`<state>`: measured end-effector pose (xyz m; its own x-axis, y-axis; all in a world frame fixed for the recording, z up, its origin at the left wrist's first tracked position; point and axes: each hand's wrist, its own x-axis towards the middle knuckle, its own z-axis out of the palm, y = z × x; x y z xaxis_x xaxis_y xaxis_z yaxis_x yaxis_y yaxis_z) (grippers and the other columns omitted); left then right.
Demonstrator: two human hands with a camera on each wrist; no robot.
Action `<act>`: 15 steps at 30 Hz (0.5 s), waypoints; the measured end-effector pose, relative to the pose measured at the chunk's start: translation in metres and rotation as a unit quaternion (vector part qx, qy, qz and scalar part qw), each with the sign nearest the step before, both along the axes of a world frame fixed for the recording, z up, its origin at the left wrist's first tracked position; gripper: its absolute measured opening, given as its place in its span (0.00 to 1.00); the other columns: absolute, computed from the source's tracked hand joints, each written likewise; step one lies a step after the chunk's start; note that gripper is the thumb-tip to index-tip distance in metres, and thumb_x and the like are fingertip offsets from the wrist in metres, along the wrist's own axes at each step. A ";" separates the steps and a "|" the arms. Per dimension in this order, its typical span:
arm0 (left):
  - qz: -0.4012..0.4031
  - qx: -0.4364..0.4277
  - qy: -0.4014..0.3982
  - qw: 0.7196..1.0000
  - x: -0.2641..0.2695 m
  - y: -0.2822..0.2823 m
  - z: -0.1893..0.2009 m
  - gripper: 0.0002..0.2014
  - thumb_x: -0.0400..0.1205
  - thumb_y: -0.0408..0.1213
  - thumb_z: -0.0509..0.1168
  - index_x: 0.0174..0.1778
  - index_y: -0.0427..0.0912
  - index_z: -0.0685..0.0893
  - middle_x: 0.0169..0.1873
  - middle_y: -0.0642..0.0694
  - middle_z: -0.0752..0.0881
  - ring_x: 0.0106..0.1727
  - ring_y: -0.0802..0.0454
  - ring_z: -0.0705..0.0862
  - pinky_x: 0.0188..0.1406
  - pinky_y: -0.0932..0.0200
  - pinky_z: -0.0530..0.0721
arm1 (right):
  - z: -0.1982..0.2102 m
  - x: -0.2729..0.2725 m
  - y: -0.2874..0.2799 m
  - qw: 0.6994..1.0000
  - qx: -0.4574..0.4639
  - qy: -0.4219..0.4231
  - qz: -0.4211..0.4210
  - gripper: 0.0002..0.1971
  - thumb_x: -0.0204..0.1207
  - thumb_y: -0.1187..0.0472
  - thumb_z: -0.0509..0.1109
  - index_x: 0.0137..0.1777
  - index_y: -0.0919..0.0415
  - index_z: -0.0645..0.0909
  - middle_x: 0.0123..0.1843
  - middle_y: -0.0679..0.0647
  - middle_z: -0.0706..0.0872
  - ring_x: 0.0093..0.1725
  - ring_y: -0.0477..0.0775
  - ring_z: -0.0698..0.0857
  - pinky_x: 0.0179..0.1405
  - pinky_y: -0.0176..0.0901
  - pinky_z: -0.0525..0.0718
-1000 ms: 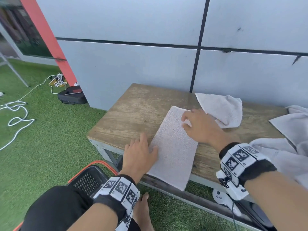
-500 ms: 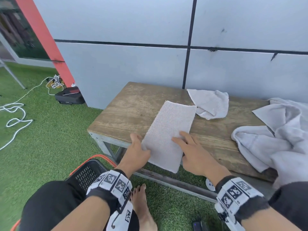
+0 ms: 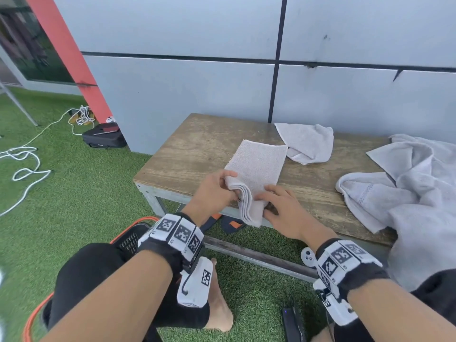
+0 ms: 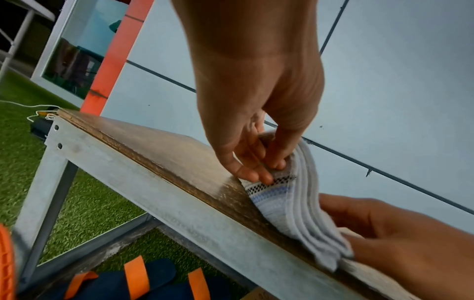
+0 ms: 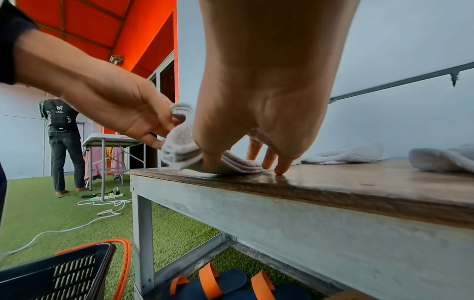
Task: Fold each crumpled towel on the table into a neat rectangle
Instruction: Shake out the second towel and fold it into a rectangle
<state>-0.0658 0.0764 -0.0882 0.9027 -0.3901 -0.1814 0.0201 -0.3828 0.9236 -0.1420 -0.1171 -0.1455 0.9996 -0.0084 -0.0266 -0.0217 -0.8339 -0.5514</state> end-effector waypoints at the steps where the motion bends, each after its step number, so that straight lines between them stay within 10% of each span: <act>1: 0.014 0.004 -0.012 1.000 0.000 0.001 -0.001 0.21 0.76 0.22 0.74 0.61 0.47 0.83 0.49 0.41 0.91 0.47 0.47 0.89 0.51 0.44 0.89 | 0.000 0.000 -0.001 1.000 0.005 -0.012 -0.002 0.18 0.85 0.59 0.64 0.73 0.45 0.79 0.82 0.52 0.69 0.84 0.59 0.60 0.82 0.47 0.53; 4: 0.041 0.022 -0.062 0.997 0.002 0.004 -0.006 0.12 0.80 0.33 0.75 0.58 0.44 0.85 0.45 0.49 0.91 0.44 0.54 0.88 0.39 0.61 0.84 | 0.005 -0.005 -0.003 0.997 0.062 -0.036 -0.016 0.14 0.88 0.61 0.60 0.68 0.51 0.82 0.73 0.48 0.79 0.75 0.55 0.73 0.76 0.48 0.65; 7: 0.062 0.030 -0.113 0.991 0.002 0.009 -0.010 0.04 0.84 0.40 0.70 0.50 0.43 0.87 0.32 0.54 0.87 0.31 0.61 0.82 0.30 0.68 0.74 | 0.016 -0.014 -0.002 0.987 0.150 -0.049 -0.043 0.12 0.89 0.57 0.59 0.68 0.48 0.80 0.58 0.44 0.86 0.51 0.48 0.84 0.46 0.45 0.82; 10: 0.078 0.012 -0.122 0.989 -0.001 0.011 -0.012 0.08 0.86 0.46 0.67 0.43 0.50 0.87 0.22 0.60 0.77 0.21 0.65 0.71 0.23 0.70 0.70 | 0.022 -0.017 -0.002 0.977 0.190 -0.051 -0.078 0.09 0.90 0.52 0.57 0.64 0.45 0.78 0.46 0.39 0.84 0.36 0.31 0.79 0.35 0.34 0.72; 15: 0.046 -0.032 -0.149 0.987 -0.005 0.009 -0.011 0.13 0.90 0.45 0.60 0.45 0.48 0.86 0.24 0.65 0.80 0.26 0.68 0.75 0.26 0.75 0.70 | 0.028 -0.011 -0.007 0.975 0.177 -0.079 -0.104 0.18 0.90 0.51 0.57 0.37 0.55 0.69 0.30 0.50 0.73 0.27 0.44 0.71 0.29 0.40 0.69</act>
